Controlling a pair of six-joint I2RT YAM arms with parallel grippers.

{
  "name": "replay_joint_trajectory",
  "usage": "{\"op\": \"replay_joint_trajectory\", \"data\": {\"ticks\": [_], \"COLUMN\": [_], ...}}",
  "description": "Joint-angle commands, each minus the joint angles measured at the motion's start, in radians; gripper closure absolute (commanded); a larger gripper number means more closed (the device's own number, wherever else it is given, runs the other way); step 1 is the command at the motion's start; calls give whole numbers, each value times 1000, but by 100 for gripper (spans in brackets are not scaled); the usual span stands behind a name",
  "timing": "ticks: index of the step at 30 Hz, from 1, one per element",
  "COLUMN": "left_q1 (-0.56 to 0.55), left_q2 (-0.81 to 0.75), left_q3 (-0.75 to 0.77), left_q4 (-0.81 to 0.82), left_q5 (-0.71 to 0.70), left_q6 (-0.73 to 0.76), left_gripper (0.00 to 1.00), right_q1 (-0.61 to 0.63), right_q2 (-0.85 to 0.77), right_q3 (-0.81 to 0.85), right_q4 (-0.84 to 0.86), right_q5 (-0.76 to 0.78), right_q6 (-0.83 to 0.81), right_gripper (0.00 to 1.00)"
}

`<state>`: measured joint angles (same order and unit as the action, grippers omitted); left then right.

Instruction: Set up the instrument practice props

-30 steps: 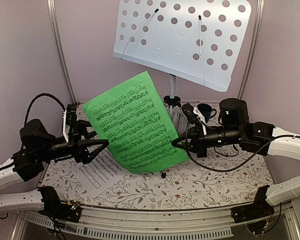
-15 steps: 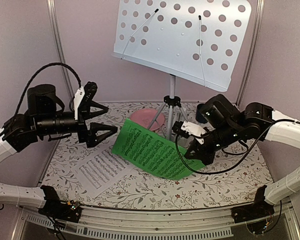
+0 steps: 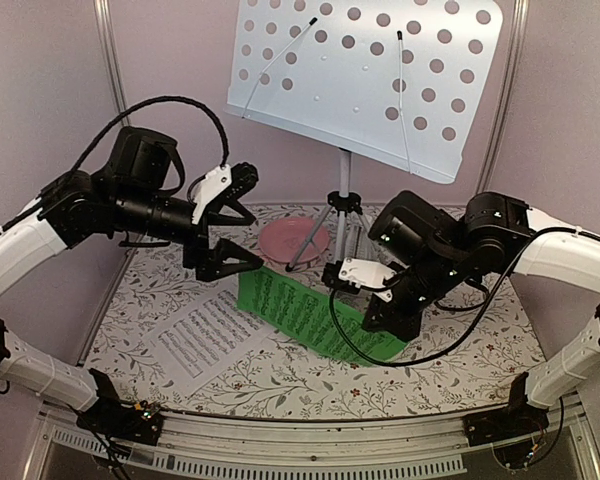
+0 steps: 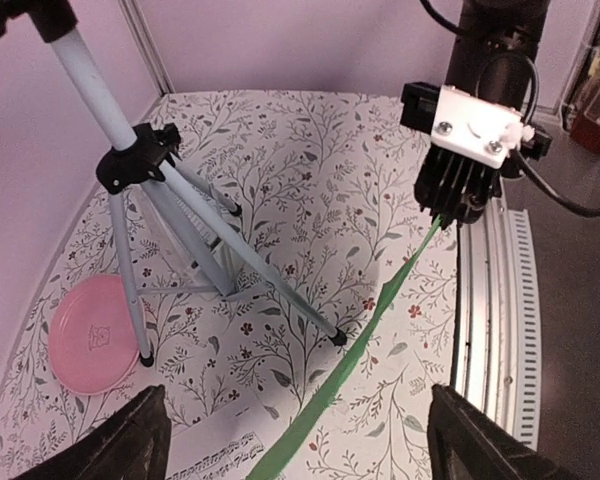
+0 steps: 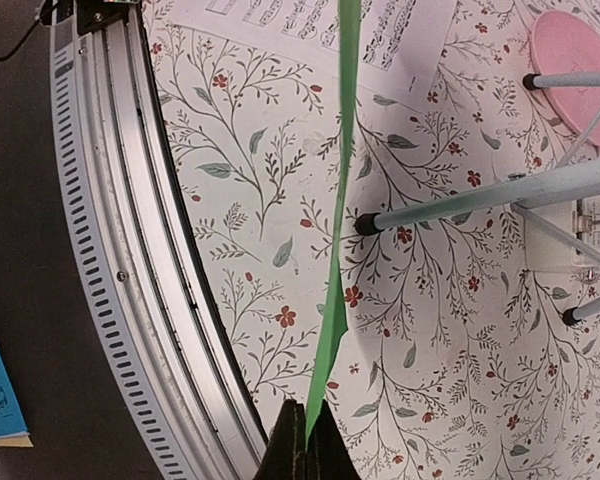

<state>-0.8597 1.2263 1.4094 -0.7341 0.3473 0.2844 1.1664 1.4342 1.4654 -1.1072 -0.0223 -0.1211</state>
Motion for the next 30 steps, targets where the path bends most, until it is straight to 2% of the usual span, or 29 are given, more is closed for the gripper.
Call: {"op": "replay_joint_trajectory", "data": {"ticks": [1, 6, 12, 18, 25, 30], "left_q1": [-75, -158, -192, -226, -228, -233], "left_q2": [90, 158, 191, 223, 190, 180], "left_q3": [106, 100, 71, 75, 39, 6], "left_q4": [-127, -168, -151, -145, -126, -116], "left_q5": [-9, -7, -22, -37, -59, -61], "left_q6": [123, 189, 204, 223, 223, 213], "left_gripper": [12, 24, 37, 56, 88, 92], "right_q1": [17, 29, 48, 69, 70, 69], "right_q2": [33, 44, 48, 51, 40, 28], "right_q3": [45, 66, 76, 80, 70, 69], "right_q4": [-34, -32, -31, -29, 2, 35], "right_q5": [18, 17, 19, 33, 32, 33], "right_q6": [-3, -2, -9, -18, -18, -23], "right_gripper": [100, 100, 100, 100, 100, 100]}}
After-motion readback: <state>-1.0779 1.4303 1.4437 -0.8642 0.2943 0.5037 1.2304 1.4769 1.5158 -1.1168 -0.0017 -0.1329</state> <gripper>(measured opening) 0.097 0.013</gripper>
